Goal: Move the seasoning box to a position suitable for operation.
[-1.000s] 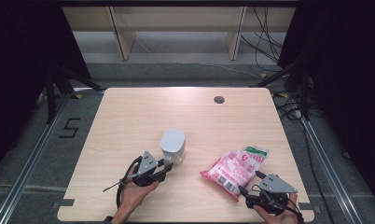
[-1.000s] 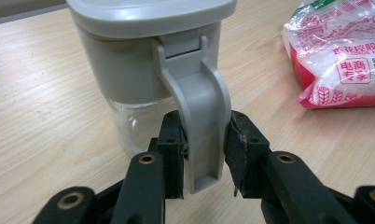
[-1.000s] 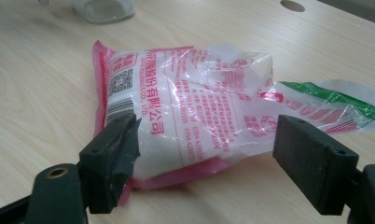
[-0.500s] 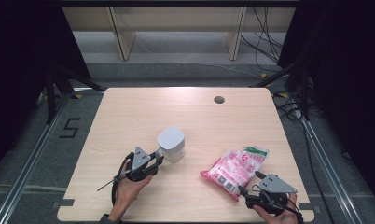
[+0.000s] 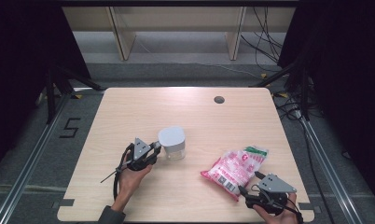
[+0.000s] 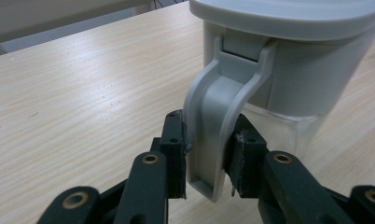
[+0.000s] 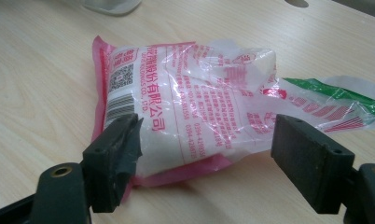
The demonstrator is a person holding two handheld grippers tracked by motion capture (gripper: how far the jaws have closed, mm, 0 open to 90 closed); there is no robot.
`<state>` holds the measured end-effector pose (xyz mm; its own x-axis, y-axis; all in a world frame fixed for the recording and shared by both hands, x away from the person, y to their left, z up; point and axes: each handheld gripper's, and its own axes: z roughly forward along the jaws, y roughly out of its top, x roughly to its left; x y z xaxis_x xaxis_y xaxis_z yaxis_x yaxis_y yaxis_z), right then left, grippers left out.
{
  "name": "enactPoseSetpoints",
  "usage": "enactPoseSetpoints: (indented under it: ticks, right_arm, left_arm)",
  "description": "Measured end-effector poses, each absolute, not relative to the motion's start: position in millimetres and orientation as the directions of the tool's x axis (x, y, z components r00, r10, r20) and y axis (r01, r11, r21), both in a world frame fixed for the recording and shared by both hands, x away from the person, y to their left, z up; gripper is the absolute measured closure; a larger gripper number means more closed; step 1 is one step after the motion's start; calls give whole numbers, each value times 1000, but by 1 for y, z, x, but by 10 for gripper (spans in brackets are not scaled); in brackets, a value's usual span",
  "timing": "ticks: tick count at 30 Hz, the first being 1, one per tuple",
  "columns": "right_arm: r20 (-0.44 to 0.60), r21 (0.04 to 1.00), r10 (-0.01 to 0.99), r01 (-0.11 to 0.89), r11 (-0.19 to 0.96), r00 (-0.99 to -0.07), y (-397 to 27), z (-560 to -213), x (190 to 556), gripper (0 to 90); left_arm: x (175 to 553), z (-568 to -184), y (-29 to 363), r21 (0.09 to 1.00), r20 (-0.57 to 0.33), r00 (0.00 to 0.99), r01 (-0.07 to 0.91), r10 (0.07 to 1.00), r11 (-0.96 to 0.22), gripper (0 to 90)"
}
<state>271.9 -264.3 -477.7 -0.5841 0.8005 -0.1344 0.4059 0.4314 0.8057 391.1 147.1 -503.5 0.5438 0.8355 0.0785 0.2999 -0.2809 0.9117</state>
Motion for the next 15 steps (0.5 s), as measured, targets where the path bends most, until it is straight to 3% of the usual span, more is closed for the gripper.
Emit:
enactPoseSetpoints:
  ticks: [15]
  right_arm:
    - [-129, 804, 791, 405, 436, -597, -264, -478, 273, 248]
  left_arm:
    - [387, -505, 134, 920, 76, 600, 265, 797, -288, 705]
